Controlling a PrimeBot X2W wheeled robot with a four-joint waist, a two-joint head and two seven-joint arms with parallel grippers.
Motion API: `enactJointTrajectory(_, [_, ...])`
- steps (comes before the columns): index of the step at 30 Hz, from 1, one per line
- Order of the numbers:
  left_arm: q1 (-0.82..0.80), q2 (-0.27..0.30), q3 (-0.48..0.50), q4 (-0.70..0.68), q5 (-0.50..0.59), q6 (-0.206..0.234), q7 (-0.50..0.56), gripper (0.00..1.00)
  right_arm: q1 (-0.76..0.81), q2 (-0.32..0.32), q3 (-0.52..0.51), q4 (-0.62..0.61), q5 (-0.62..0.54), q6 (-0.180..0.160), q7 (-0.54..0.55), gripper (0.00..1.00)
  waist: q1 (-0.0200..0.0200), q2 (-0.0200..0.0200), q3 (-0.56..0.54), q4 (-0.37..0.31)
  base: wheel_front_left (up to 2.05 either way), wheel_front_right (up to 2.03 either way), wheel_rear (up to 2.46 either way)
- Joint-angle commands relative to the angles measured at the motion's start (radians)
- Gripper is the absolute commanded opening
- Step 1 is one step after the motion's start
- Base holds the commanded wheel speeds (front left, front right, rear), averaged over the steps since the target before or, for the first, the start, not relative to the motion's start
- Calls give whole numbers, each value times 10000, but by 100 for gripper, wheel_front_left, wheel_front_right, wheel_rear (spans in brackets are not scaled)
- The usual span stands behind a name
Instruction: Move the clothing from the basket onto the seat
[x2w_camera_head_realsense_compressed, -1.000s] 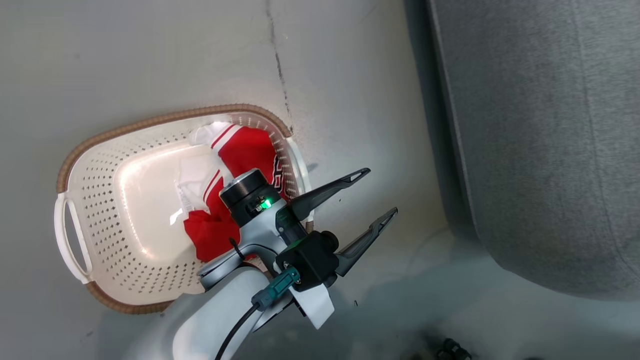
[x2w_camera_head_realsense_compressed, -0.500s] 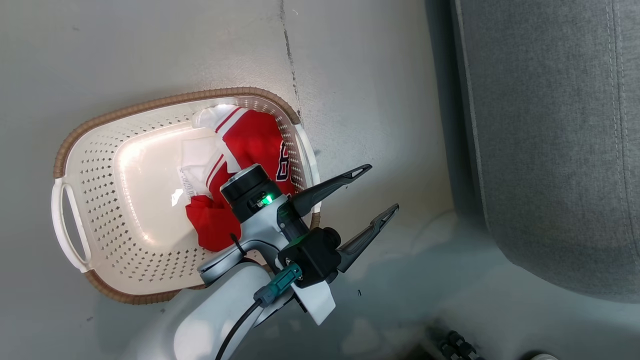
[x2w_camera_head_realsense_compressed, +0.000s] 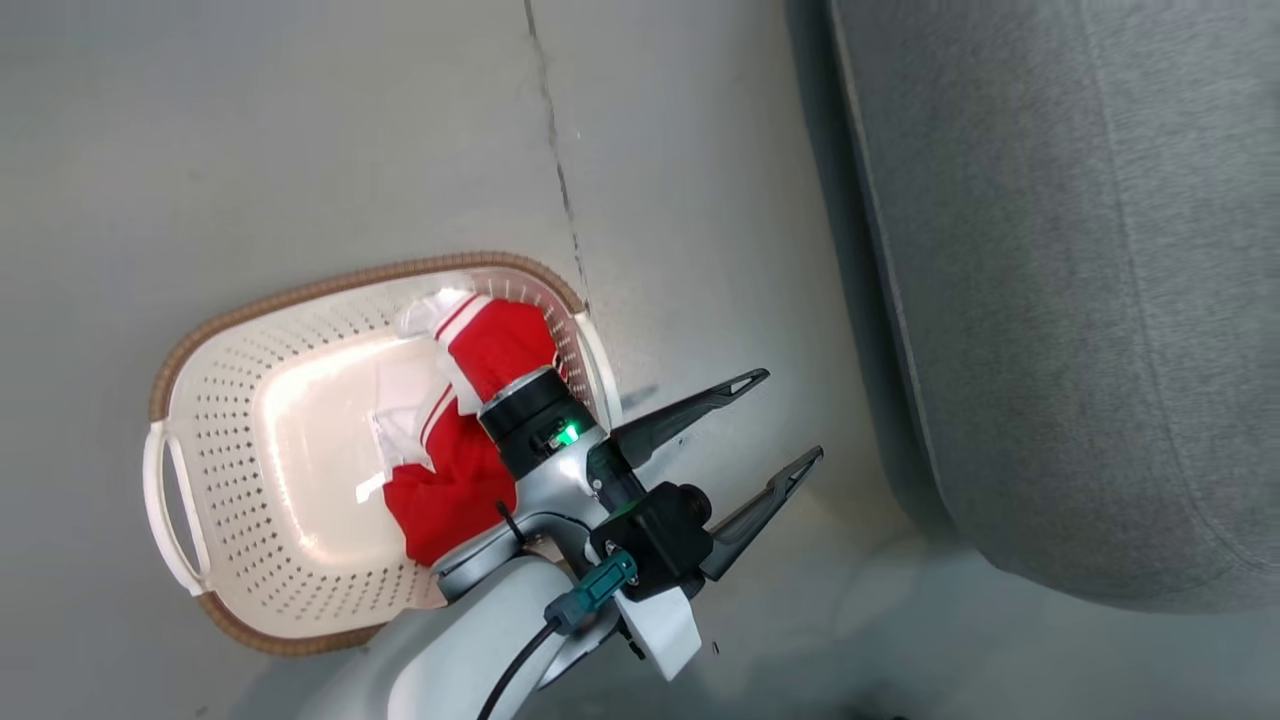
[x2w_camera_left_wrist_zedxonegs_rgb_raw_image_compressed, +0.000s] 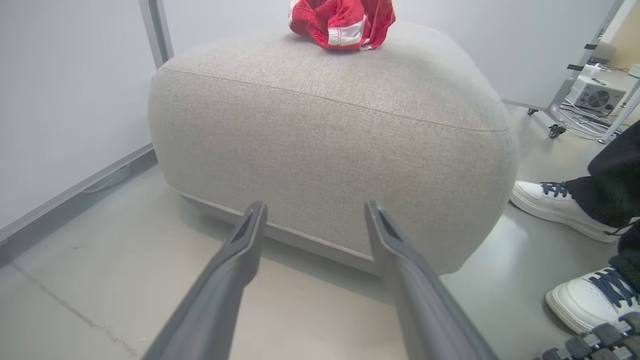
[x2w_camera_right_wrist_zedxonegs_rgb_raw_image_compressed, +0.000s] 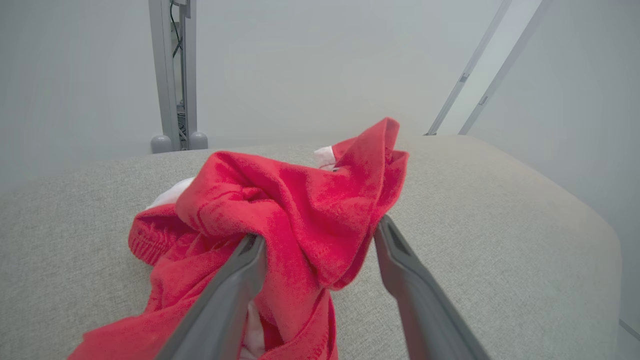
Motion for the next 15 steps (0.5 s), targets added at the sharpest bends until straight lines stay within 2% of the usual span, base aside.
enactJointTrajectory(1, [170,-57,66,54,-97,12,-3,100,191,-91,104,-153,-38,-2,-41,100,0,0,-588,-129,0,0,0])
enactJointTrajectory(10, [848,-473,327,-3,-310,39,-5,100,1029,-516,908,-1484,384,0,-39,100,0,0,-2154,-247,0,0,0])
enactJointTrajectory(12, [1077,-605,494,-27,-362,98,-3,100,1431,-751,1301,-2369,185,-2,-41,100,0,0,-2636,-186,0,0,0])
enactJointTrajectory(15, [1301,-735,710,-49,-455,166,-5,100,1973,-664,1497,-3724,36,-2,-38,100,0,0,-3126,-115,0,0,0])
